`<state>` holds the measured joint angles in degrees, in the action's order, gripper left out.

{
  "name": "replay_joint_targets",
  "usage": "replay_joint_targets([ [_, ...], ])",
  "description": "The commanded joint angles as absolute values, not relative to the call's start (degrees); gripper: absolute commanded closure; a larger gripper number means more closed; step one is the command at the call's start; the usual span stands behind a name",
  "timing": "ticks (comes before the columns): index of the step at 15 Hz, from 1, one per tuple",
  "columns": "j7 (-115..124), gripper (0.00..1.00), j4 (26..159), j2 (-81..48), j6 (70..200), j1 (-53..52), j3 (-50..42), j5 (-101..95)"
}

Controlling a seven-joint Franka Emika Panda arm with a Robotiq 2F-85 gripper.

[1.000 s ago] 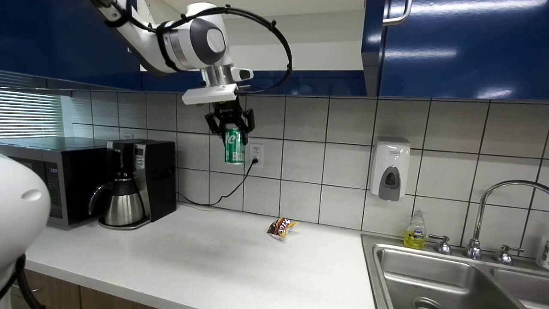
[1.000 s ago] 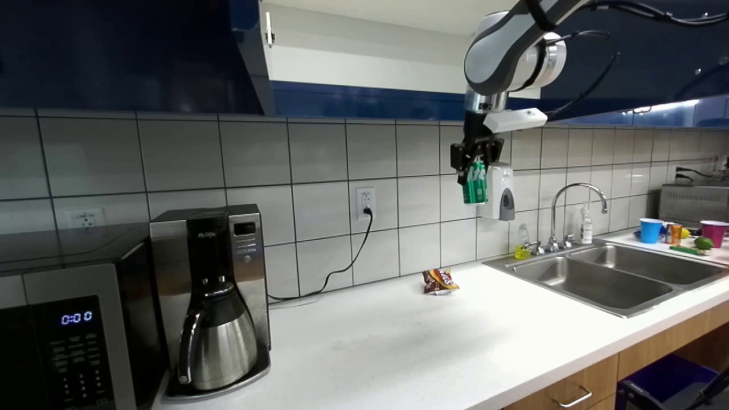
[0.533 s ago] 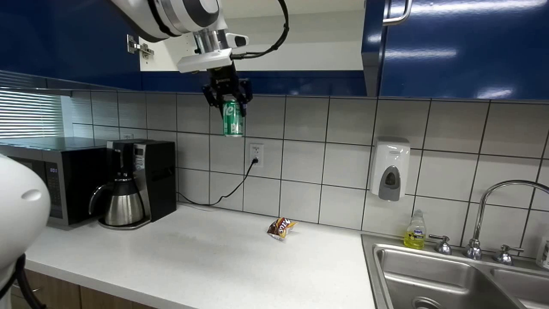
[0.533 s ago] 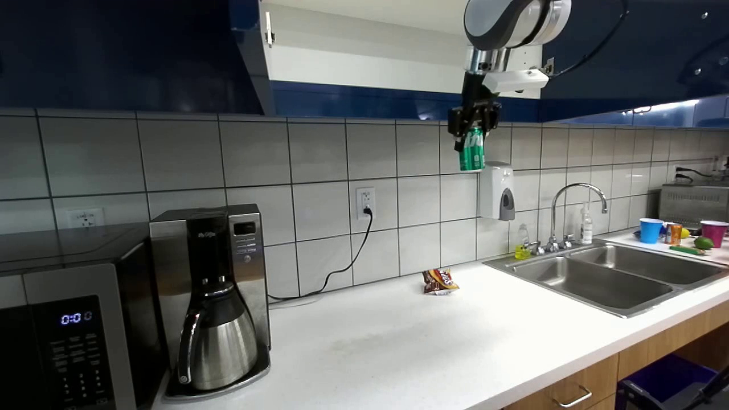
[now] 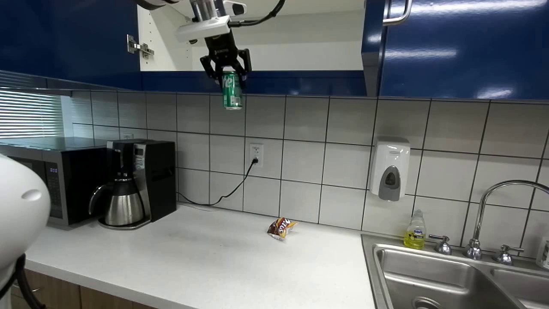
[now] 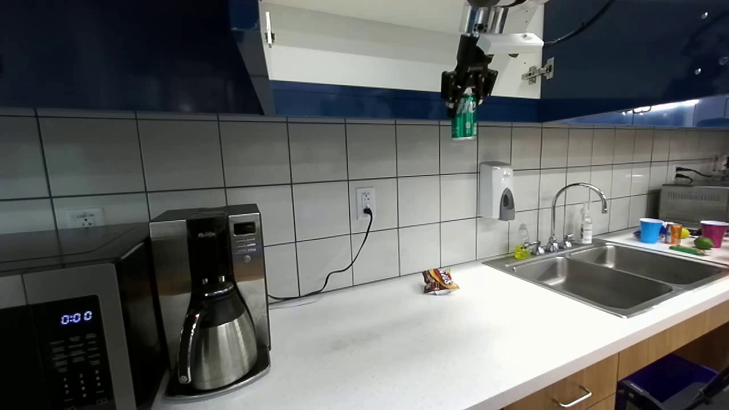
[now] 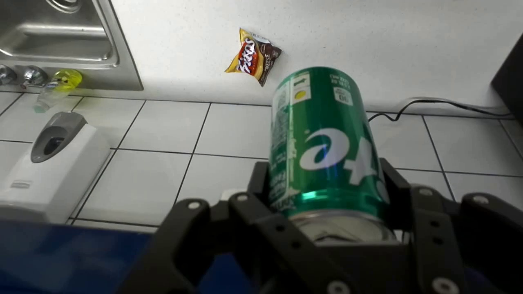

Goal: Put the green can inside the open upper cabinet.

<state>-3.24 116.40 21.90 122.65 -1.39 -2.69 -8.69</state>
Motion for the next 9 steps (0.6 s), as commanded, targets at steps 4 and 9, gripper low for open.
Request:
replay_joint_targets([
  [4,-2.4,0.61,103.5,17.4,116.3,-0.8,-1.3,-6.0],
  [9,-2.1,0.61,95.5,13.6,113.0,-1.0,-0.8,-4.8],
])
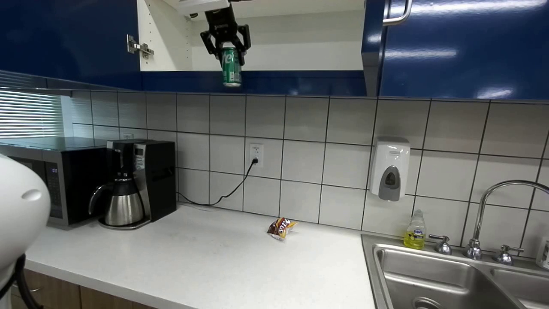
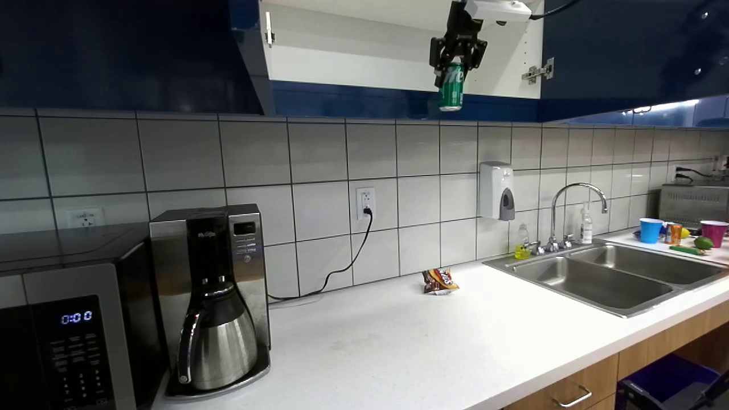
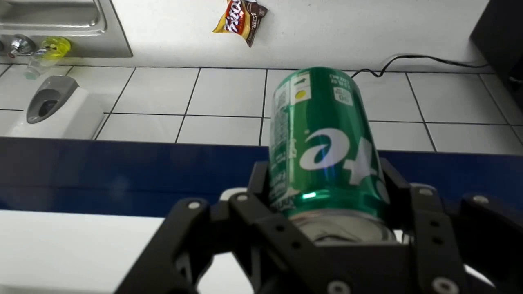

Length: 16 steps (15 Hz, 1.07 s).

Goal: Put the green can inside the open upper cabinet.

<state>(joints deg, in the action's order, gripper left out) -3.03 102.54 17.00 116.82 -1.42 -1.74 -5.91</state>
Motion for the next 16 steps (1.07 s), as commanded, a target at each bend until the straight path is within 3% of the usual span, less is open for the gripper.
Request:
replay_joint_targets([
  [1,-1.6,0.61,93.8,12.8,112.4,-1.0,-0.5,-4.9],
  [16,2.5,0.61,71.1,-0.2,102.7,-1.2,0.6,-6.1],
])
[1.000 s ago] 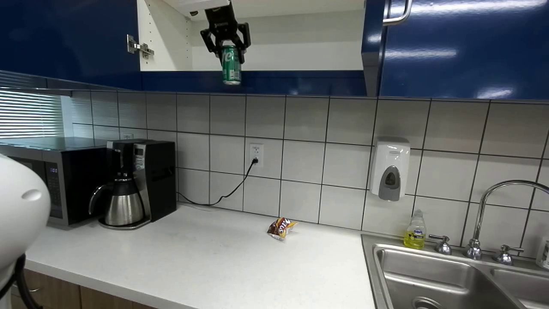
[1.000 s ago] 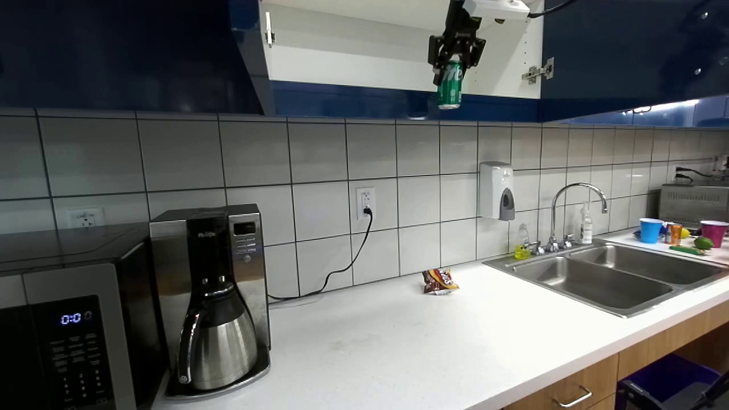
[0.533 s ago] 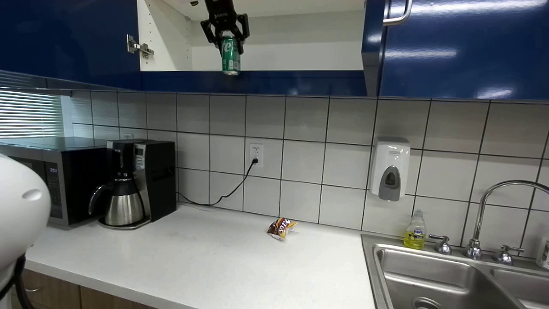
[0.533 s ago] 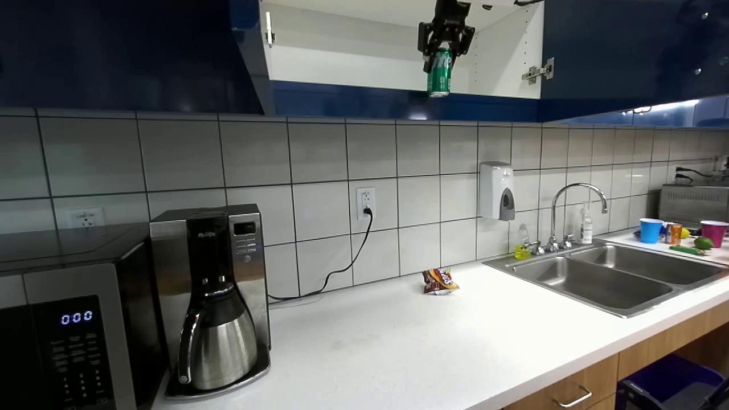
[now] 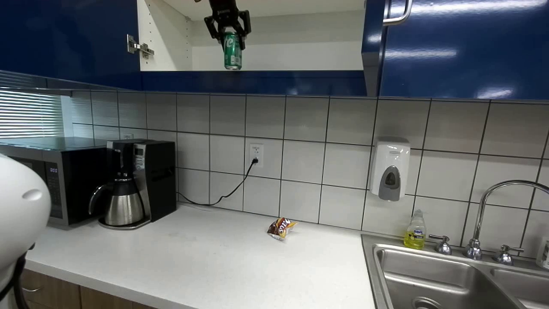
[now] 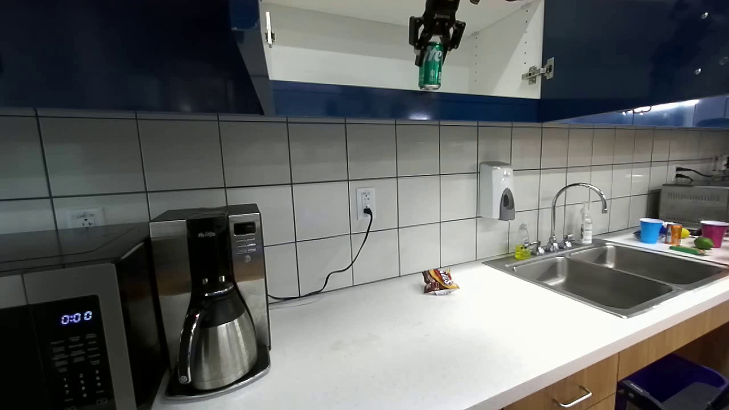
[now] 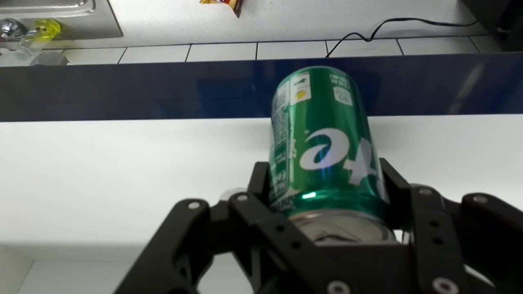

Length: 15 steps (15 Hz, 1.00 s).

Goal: Put the green can inside the open upper cabinet.

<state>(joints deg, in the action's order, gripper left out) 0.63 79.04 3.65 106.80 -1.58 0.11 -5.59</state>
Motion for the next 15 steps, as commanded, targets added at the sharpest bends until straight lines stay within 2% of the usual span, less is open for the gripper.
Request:
replay_joint_targets([
  [1,2.6,0.61,69.1,-1.1,101.5,-1.2,0.5,-6.1],
  [7,2.9,0.61,57.4,-6.5,94.3,-1.3,0.1,-6.3],
  [15,4.6,0.61,50.3,-13.4,91.2,-2.0,-0.7,-6.7],
])
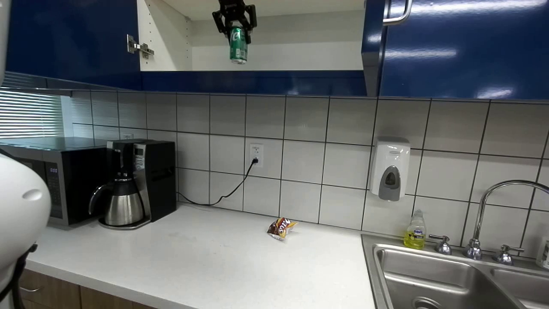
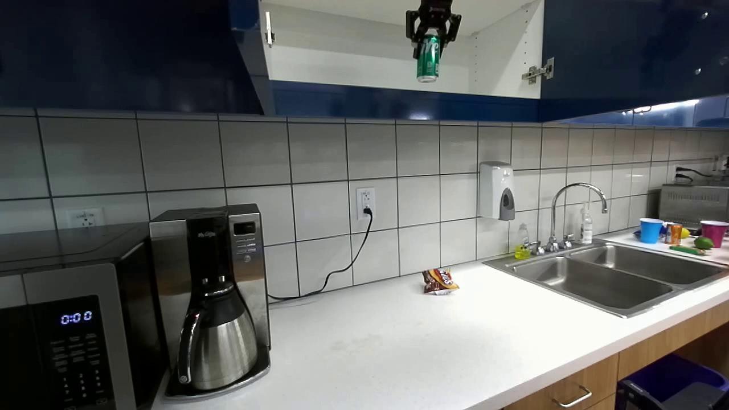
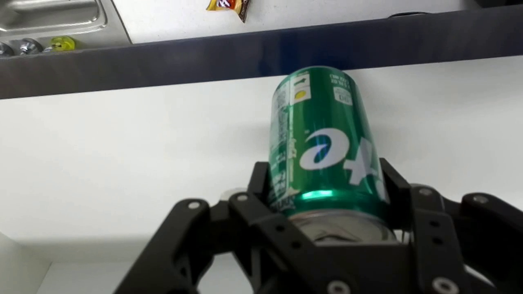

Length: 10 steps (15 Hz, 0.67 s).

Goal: Put the green can inside the open upper cabinet.

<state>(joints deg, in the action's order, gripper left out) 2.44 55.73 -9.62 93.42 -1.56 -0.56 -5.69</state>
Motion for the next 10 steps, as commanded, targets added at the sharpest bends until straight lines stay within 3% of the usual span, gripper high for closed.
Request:
replay_joint_targets([
  [1,4.8,0.61,49.8,-14.3,91.3,-2.0,-0.7,-6.6],
  [10,5.7,0.61,44.1,-19.2,89.9,-2.1,-1.0,-6.9],
])
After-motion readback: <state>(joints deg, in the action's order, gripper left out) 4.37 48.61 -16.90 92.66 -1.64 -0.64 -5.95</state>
